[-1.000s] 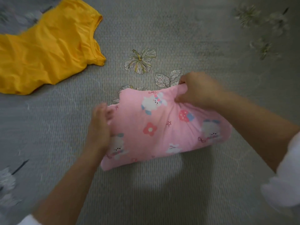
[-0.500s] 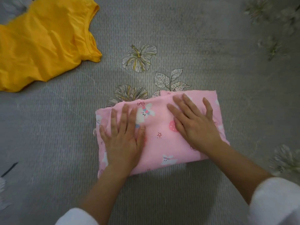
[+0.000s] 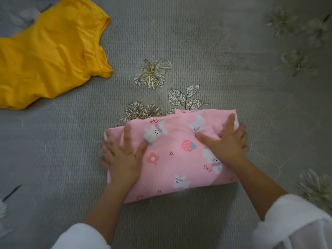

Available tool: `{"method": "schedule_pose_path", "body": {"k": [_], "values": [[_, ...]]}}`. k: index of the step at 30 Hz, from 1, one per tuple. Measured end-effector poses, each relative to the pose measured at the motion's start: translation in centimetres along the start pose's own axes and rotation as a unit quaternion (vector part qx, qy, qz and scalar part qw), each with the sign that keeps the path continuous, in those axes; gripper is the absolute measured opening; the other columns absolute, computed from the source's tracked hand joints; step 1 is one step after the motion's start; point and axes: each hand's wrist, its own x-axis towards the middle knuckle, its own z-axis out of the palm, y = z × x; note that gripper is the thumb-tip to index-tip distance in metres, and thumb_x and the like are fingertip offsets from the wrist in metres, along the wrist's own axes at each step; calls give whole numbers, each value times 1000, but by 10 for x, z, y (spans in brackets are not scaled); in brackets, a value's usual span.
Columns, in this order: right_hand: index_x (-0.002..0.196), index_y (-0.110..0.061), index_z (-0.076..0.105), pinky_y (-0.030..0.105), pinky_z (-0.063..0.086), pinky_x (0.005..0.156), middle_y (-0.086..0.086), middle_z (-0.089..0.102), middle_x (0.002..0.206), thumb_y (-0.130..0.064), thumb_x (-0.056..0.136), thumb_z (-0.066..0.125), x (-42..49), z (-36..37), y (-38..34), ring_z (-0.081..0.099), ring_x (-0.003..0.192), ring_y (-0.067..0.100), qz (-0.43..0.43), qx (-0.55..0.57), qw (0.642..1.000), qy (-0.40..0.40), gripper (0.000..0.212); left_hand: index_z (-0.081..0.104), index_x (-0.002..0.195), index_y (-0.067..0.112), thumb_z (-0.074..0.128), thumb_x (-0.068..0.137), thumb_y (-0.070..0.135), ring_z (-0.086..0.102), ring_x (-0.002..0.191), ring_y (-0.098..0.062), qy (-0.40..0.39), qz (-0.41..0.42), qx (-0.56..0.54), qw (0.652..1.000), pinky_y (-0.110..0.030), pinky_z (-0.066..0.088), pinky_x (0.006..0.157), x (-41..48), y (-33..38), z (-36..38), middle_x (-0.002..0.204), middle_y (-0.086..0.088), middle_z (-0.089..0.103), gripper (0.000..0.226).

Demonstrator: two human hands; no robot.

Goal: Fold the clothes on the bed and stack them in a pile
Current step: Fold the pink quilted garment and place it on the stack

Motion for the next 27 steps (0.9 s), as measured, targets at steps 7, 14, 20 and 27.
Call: {"method": "schedule_pose_path", "body": {"k": [7, 14, 20, 27], "values": [[142, -11, 35, 45, 43, 99, 16, 51, 133, -76, 66, 63, -21, 7, 3, 50, 122, 33, -31, 8, 999, -20, 104, 3, 151, 25, 62, 74, 66, 26, 135, -39, 16, -66, -126, 990, -50, 27, 107, -14, 2, -15, 150, -24, 21, 105], [95, -11, 69, 39, 55, 74, 5, 72, 86, -56, 67, 77, -93, -17, 26, 69, 83, 25, -12, 130, 991, -39, 53, 46, 133, 8, 81, 74, 17, 55, 114, -25, -102, -32, -259, 960, -39, 46, 94, -49, -17, -64, 130, -8, 55, 69], [96, -19, 66, 43, 56, 73, -1, 71, 86, -68, 59, 72, -192, -65, 65, 68, 79, 22, 44, 219, 974, 48, 62, 45, 138, 18, 82, 73, 21, 59, 104, -17, -127, 66, -267, 953, -24, 46, 77, -110, 14, -114, 125, -1, 59, 75], [98, -23, 65, 40, 57, 71, -7, 71, 86, -74, 55, 69, -293, -144, 138, 68, 79, 17, 83, 280, 943, 162, 67, 42, 139, 23, 84, 70, 24, 54, 113, -17, -199, 187, -255, 927, -35, 44, 96, -190, 87, -135, 129, 3, 53, 81]]}}
